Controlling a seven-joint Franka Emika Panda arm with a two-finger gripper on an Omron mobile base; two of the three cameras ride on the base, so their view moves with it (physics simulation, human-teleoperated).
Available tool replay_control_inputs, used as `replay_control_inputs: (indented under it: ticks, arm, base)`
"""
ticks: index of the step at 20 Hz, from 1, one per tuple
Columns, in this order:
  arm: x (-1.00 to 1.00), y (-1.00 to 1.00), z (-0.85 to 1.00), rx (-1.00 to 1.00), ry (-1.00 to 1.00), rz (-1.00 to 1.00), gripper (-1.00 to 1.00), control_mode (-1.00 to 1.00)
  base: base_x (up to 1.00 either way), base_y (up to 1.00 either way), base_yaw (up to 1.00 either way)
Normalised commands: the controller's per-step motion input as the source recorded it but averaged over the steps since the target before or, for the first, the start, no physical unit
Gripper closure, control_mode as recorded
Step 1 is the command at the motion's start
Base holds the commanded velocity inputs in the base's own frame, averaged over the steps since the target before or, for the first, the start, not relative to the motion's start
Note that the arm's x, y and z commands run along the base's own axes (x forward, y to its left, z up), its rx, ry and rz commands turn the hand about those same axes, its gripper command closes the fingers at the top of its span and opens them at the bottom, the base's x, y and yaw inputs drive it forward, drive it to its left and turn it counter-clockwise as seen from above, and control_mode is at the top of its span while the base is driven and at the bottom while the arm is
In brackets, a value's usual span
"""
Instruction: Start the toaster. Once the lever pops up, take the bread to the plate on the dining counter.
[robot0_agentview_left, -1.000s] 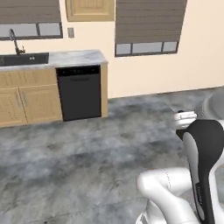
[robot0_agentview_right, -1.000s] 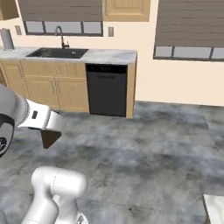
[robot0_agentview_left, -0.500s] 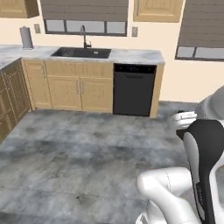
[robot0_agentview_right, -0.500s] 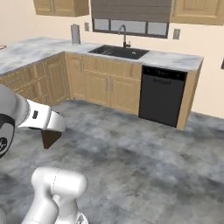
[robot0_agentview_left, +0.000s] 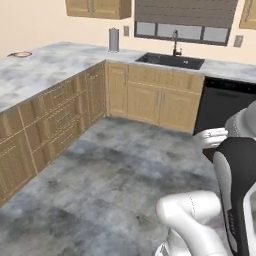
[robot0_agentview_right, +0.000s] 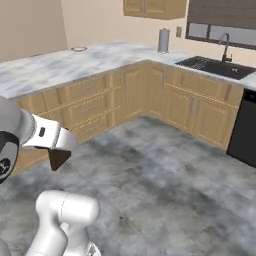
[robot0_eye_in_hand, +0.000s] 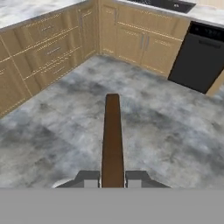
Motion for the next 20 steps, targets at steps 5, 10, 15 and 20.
replay_control_inputs:
  ticks: [5, 10, 15, 20]
  arm:
    - [0.00, 0.00, 0.00, 0.00, 0.00, 0.00, 1.00, 1.00]
    - [0.00, 0.00, 0.00, 0.00, 0.00, 0.00, 1.00, 1.00]
    - [0.00, 0.00, 0.00, 0.00, 0.00, 0.00, 1.00, 1.00]
    - [0.00, 0.00, 0.00, 0.00, 0.00, 0.00, 1.00, 1.00]
  base:
    - [0.61, 1.00, 0.48]
    - [0.12, 1.00, 0.64]
    - [-0.02, 1.00, 0.67]
    - [0.01, 1.00, 0.48]
